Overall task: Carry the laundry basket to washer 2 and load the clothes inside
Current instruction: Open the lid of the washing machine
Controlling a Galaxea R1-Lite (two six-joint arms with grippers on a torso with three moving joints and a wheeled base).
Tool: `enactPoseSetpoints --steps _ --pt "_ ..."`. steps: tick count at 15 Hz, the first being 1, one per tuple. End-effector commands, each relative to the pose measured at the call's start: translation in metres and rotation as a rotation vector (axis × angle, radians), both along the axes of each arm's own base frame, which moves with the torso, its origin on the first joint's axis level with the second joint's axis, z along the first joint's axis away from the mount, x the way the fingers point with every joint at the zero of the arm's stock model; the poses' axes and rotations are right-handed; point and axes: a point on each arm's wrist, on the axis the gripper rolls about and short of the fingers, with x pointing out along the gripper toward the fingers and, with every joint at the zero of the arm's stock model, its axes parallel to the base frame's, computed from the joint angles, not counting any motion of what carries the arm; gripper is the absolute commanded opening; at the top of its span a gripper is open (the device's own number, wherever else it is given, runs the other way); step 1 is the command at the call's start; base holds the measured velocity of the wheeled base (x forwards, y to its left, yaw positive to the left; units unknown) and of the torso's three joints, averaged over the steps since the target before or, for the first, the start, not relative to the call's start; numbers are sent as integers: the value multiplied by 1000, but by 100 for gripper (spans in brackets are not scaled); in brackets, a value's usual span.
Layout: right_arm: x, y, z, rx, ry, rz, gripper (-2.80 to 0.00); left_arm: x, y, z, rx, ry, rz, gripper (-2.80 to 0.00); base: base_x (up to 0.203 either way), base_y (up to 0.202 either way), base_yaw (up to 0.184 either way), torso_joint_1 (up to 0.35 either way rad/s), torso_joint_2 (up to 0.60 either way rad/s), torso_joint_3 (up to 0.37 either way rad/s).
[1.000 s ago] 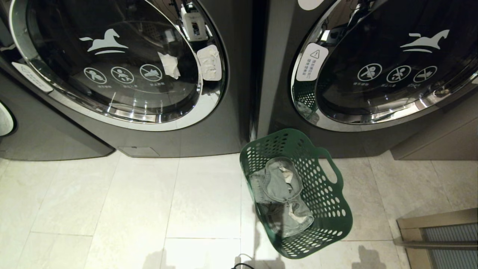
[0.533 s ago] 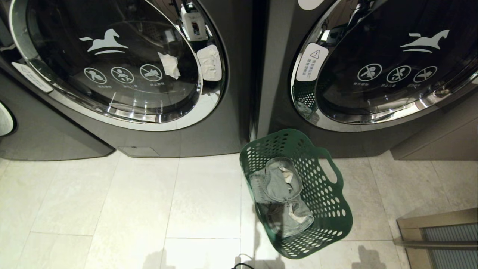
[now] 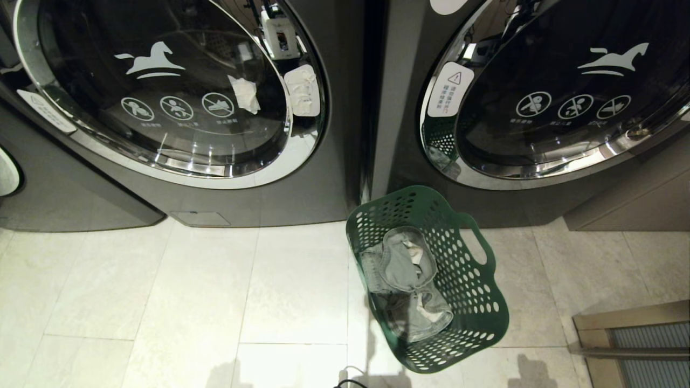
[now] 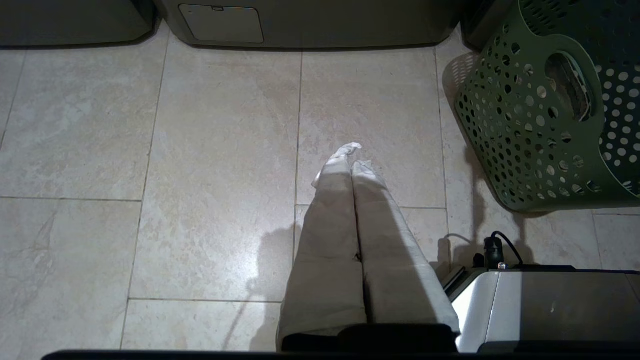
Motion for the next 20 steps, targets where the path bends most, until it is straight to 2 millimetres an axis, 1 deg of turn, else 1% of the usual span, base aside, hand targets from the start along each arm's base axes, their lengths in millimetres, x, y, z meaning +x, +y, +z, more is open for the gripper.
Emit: enactPoseSetpoints --steps 1,16,18,20 --pt "0 0 0 0 1 0 -280 0 0 0 0 1 0 -280 0 0 0 0 0 0" --pt "0 0 0 0 1 1 -280 0 0 0 0 1 1 -280 0 0 0 0 0 0" --pt "0 0 0 0 1 0 -280 0 0 0 0 1 0 -280 -14 -88 3 2 -1 2" --pt "0 0 0 0 1 0 -280 0 0 0 0 1 1 -280 -96 -193 3 7 8 -1"
